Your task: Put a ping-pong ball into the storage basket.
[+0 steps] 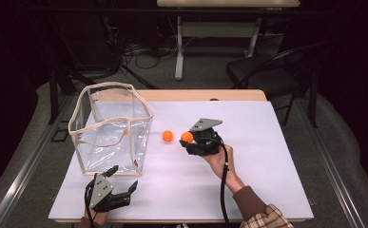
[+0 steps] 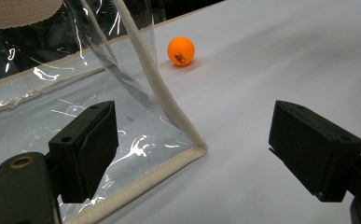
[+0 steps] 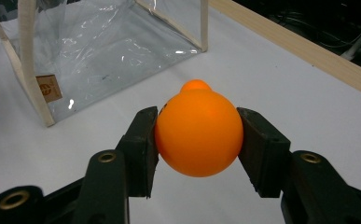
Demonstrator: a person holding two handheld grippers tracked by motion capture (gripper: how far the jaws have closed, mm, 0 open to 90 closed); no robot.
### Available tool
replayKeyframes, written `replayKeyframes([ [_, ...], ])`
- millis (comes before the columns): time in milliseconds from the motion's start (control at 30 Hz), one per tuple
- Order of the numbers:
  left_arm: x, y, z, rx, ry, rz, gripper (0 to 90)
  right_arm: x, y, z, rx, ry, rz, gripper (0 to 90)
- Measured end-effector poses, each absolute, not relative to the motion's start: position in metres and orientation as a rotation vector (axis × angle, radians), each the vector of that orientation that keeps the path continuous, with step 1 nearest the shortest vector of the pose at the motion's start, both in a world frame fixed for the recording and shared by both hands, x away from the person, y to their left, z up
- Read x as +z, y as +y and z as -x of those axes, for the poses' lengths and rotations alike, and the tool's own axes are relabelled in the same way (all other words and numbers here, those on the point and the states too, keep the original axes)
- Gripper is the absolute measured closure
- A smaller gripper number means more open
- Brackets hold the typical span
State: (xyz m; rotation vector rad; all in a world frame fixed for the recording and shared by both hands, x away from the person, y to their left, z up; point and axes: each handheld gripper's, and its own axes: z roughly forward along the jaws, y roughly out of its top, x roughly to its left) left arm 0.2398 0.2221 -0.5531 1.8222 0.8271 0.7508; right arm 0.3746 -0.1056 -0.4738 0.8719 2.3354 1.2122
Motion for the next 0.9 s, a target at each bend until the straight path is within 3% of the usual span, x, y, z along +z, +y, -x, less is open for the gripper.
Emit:
replayKeyframes([
  [900, -0.553, 0.223, -0.240, 0.750, 0.829, -1.819, 15.9, -0.447, -0.087, -0.388, 1.228, 2.339, -0.823, 51.0],
])
